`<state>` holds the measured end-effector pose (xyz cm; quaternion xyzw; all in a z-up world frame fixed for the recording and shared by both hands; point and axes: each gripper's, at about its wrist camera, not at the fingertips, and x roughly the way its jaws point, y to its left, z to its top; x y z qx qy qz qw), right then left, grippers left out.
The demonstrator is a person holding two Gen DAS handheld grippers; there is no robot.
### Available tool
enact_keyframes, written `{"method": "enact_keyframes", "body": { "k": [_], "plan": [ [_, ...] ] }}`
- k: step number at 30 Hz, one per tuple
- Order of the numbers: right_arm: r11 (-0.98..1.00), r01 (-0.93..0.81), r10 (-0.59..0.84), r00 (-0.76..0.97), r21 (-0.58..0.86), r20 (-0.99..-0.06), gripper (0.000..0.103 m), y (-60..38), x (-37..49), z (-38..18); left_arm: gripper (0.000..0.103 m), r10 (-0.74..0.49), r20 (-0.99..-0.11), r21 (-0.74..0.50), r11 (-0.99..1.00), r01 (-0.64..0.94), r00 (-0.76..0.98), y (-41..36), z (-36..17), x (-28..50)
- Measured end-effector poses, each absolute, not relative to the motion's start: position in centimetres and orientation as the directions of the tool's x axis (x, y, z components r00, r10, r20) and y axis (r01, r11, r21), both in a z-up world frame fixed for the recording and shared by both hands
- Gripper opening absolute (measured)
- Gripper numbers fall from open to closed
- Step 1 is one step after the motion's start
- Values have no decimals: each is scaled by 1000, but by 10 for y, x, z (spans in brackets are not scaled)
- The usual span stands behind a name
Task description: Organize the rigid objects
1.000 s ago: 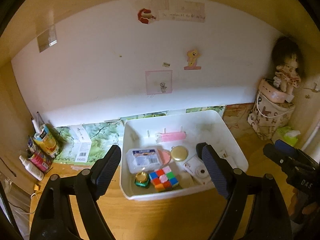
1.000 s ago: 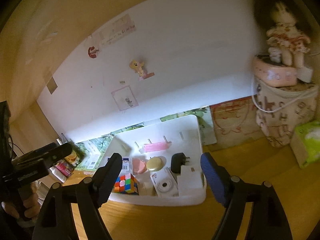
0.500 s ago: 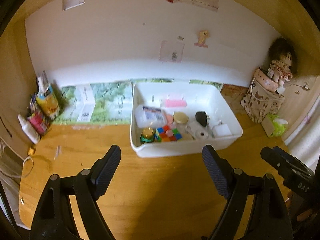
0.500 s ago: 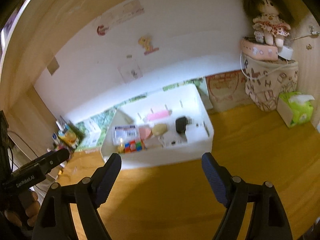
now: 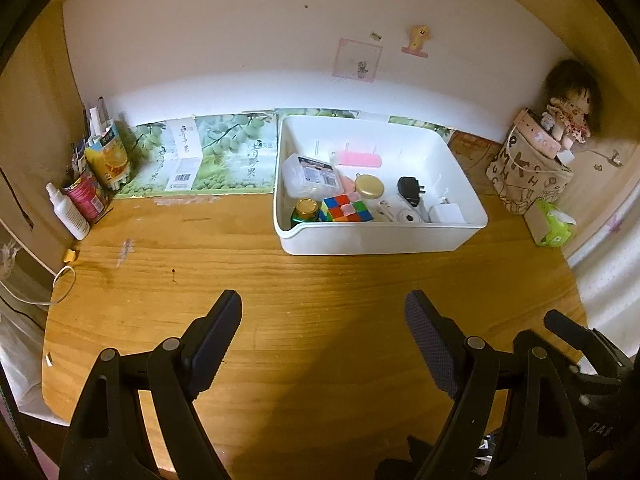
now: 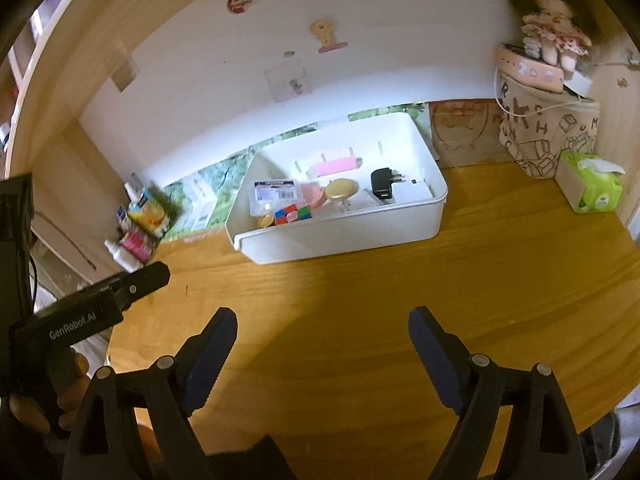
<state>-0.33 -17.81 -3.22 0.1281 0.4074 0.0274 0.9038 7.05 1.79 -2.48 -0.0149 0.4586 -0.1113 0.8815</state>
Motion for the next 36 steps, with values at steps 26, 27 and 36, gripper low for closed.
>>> {"method": "enact_keyframes", "body": {
  "k": [26, 27, 36],
  "plan": [
    [983, 46, 109, 624, 175, -774, 102, -194, 3, -5, 101, -4, -765, -13, 1000, -9, 644, 2, 7, 42],
    [985, 44, 105, 624, 169, -775, 102, -192, 3, -5, 101, 6, -756, 2, 1000, -7, 655, 1, 7, 40],
    [989, 50, 72, 662, 140, -746, 102, -189, -4, 4, 101, -23, -735, -3, 1000, 30, 678, -4, 10, 36]
  ]
}}
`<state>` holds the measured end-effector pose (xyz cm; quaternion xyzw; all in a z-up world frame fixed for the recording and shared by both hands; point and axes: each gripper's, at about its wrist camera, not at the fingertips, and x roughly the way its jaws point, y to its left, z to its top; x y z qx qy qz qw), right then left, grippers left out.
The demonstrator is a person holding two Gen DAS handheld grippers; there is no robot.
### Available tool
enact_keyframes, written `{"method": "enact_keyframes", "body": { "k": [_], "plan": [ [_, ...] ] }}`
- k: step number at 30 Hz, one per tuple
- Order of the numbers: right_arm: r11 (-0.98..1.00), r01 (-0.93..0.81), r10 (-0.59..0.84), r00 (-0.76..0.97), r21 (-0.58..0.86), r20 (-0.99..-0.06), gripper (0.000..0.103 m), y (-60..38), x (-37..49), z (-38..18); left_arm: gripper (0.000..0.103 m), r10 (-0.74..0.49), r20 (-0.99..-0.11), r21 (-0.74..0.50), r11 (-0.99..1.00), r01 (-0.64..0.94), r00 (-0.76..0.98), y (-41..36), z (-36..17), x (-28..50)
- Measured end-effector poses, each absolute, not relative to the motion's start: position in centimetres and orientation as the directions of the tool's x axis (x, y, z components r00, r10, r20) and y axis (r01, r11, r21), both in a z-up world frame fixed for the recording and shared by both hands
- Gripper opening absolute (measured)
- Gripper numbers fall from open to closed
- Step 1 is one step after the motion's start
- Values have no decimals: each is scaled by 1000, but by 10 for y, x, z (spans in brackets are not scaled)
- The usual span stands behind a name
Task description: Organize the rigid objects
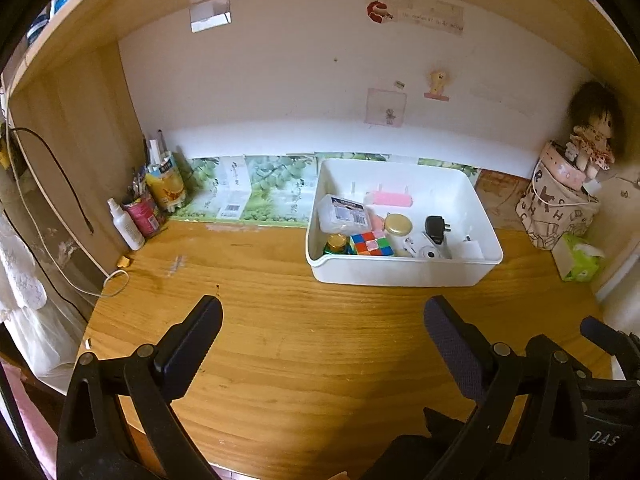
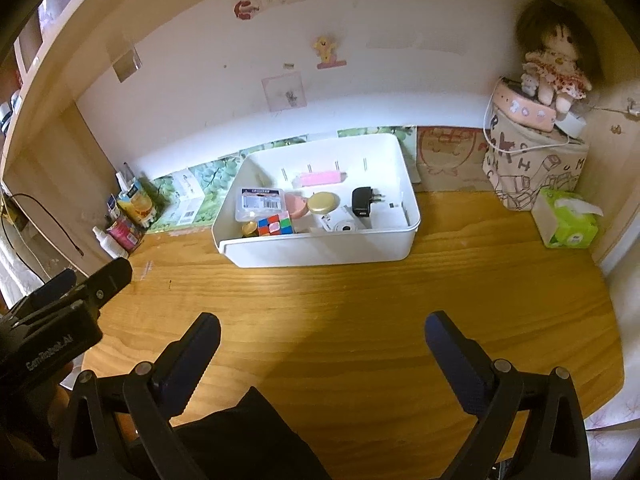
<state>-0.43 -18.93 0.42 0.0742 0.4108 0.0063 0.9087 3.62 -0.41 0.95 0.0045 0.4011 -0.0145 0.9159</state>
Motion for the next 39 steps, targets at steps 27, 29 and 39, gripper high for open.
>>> {"method": "enact_keyframes", "body": {
  "k": [27, 29, 39],
  "plan": [
    [991, 71, 48, 612, 116, -789, 102, -190, 12, -8, 101, -137, -684, -27, 986, 163, 716, -27, 15, 46],
    [991, 74, 46, 609, 114, -792, 102, -191, 15, -9, 101, -139, -682, -28, 986, 164, 718, -27, 16, 48],
    [990, 73, 53, 583, 117, -811, 102, -193, 22, -13, 101, -140, -685, -28, 986, 166, 715, -27, 15, 52]
  ]
}}
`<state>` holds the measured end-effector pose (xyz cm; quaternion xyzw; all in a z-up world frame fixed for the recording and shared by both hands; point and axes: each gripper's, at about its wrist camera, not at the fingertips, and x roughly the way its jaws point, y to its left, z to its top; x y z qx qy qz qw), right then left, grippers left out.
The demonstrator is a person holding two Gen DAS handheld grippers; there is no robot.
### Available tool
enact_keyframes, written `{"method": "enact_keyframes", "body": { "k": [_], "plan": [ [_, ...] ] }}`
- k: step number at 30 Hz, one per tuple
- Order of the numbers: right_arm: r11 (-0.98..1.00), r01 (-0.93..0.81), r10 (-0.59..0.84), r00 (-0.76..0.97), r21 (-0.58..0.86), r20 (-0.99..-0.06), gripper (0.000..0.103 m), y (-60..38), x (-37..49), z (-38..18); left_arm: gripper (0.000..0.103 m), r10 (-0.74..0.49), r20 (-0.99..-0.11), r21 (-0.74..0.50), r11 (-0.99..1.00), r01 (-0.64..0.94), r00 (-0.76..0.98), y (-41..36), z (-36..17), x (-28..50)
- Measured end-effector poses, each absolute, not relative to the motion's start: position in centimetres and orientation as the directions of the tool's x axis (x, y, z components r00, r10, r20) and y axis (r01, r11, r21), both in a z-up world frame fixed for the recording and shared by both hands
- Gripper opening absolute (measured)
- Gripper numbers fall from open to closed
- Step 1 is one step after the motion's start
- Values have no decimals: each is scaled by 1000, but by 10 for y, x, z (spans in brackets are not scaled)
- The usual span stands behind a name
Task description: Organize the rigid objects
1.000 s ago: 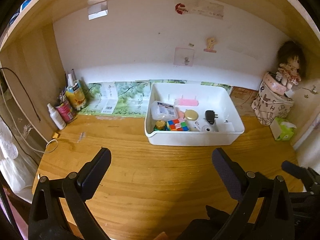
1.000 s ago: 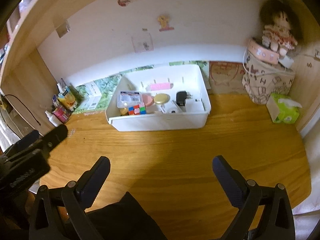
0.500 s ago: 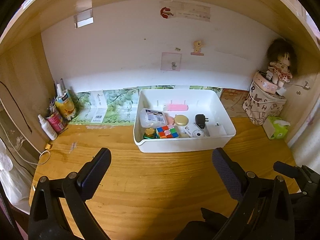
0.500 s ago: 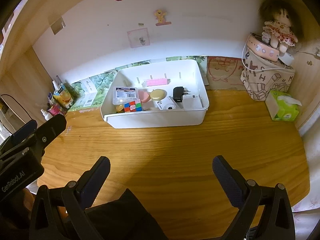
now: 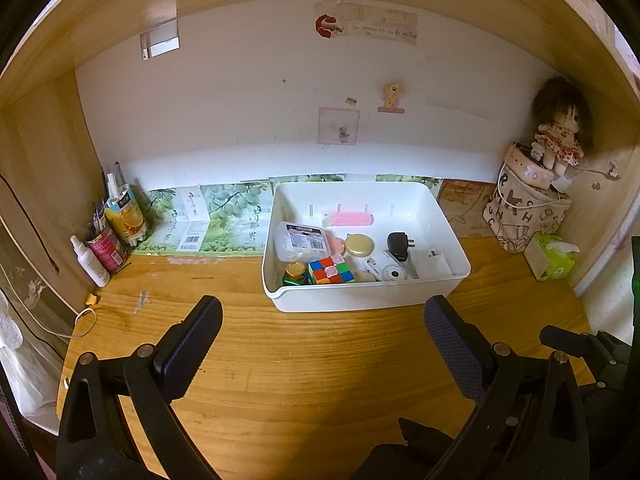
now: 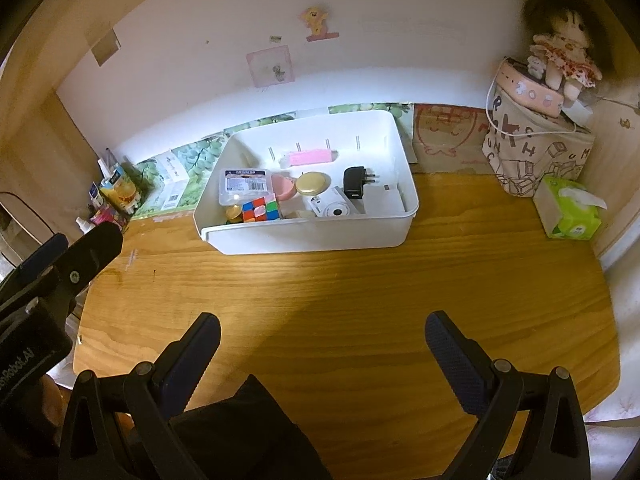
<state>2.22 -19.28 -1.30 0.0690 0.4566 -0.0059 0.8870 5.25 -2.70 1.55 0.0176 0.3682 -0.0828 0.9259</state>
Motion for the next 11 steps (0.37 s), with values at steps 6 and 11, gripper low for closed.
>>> {"method": "enact_keyframes", "body": {
  "k": [6, 11],
  "plan": [
    [991, 67, 56, 577, 115, -815, 102, -192, 24, -13, 101, -140, -685, -29, 986, 166, 715, -27, 16, 52],
    [991, 64, 57, 572, 114, -818, 102, -192, 24, -14, 101, -140, -685, -28, 986, 166, 715, -28, 15, 53]
  ]
}}
